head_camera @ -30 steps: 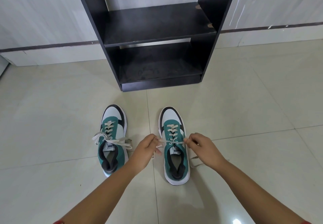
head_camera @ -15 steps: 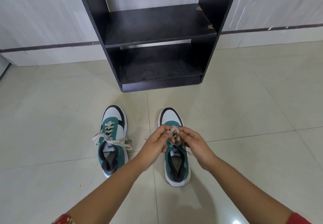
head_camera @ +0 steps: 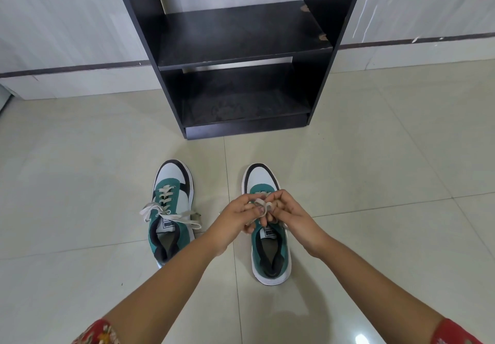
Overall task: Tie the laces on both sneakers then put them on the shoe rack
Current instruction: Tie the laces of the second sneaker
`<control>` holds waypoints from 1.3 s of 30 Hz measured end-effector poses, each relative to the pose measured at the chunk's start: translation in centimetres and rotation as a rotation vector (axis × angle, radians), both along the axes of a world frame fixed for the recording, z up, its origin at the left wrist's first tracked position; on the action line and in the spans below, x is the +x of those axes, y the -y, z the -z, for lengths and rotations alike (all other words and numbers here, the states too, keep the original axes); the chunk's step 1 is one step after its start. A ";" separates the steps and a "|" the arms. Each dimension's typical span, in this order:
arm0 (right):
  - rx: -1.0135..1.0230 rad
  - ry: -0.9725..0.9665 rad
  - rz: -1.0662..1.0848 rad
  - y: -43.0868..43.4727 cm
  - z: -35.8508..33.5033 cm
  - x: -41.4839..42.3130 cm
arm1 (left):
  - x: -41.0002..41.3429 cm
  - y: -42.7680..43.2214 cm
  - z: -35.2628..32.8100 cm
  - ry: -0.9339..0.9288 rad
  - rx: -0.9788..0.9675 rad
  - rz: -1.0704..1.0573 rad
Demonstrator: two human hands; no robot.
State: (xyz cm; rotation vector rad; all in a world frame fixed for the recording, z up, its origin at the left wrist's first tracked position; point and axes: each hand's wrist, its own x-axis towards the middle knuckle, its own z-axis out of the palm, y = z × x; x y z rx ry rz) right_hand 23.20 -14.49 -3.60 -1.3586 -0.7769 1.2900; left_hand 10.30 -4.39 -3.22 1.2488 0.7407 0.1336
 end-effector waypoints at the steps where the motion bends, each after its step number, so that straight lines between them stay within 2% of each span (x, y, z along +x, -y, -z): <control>1: -0.002 0.011 -0.009 0.0 0.0 0.1 | 0.1 0.0 0.0 0.001 0.003 -0.008; 6: 0.019 0.004 0.018 0.1 0.3 0.1 | 0.3 -0.1 0.3 -0.007 0.001 -0.073; 13: -0.014 -0.003 0.195 -0.4 0.2 -0.4 | 0.3 0.1 -0.1 0.028 0.052 -0.064; 16: -0.080 0.008 0.268 -0.8 0.8 0.0 | 0.1 0.0 0.6 -0.047 0.309 -0.072; 18: -0.087 0.030 0.245 -0.9 0.9 0.2 | 0.0 0.1 1.1 -0.109 0.446 -0.088; 24: 0.056 0.007 0.094 -0.2 0.3 0.3 | 0.3 -0.4 0.8 -0.034 0.178 -0.164; 31: 0.028 0.170 0.146 -0.2 0.9 0.3 | 0.5 -0.2 0.8 -0.088 0.171 -0.123; 33: -0.032 0.274 0.182 -0.5 1.0 0.3 | 0.5 -0.1 0.8 -0.124 0.310 -0.109; 35: -0.096 0.358 0.221 -0.8 1.4 0.3 | 0.3 0.0 1.0 -0.231 0.636 -0.086; 37: -0.136 0.292 0.226 -1.0 1.6 0.4 | 0.0 0.2 1.1 -0.278 1.009 -0.032; 39: -0.178 0.185 0.192 -1.3 1.4 0.6 | -0.2 0.4 1.1 -0.184 1.258 0.016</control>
